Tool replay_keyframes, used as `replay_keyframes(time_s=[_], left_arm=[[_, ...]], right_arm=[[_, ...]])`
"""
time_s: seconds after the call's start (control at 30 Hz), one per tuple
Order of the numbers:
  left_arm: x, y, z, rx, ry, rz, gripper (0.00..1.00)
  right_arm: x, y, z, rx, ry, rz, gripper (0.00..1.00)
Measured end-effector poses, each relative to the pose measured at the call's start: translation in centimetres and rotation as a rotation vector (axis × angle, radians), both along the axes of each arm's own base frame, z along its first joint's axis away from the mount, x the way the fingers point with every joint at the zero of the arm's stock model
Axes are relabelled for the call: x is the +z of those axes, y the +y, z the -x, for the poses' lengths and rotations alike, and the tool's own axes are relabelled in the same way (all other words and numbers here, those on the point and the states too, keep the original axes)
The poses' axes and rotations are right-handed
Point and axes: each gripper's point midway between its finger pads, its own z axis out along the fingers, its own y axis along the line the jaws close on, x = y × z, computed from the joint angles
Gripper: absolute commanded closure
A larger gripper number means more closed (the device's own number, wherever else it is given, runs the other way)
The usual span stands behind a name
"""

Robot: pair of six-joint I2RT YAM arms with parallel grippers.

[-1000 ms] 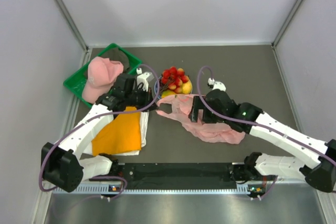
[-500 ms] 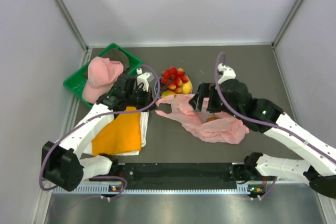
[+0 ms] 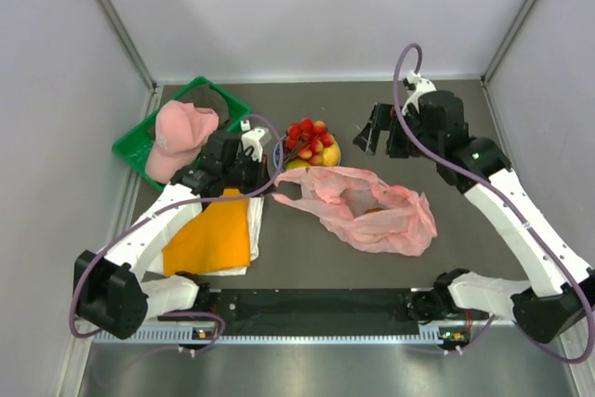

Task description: Place the fruits into the plastic bag

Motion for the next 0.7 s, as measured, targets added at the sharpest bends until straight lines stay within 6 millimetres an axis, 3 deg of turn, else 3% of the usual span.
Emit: replay_keyframes(time_s=[0.37, 0.7], left_arm=[[-0.3, 0.7, -0.6, 0.025, -0.027, -0.042, 1.0], [-0.8, 0.9, -0.8, 0.031, -0.019, -0.06, 1.0]], right_arm=[[0.7, 3.0, -4.8, 0.076, -0.008, 0.059, 0.01], [-1.7, 7.3, -7.9, 0.094, 0.014, 0.188, 0.01]])
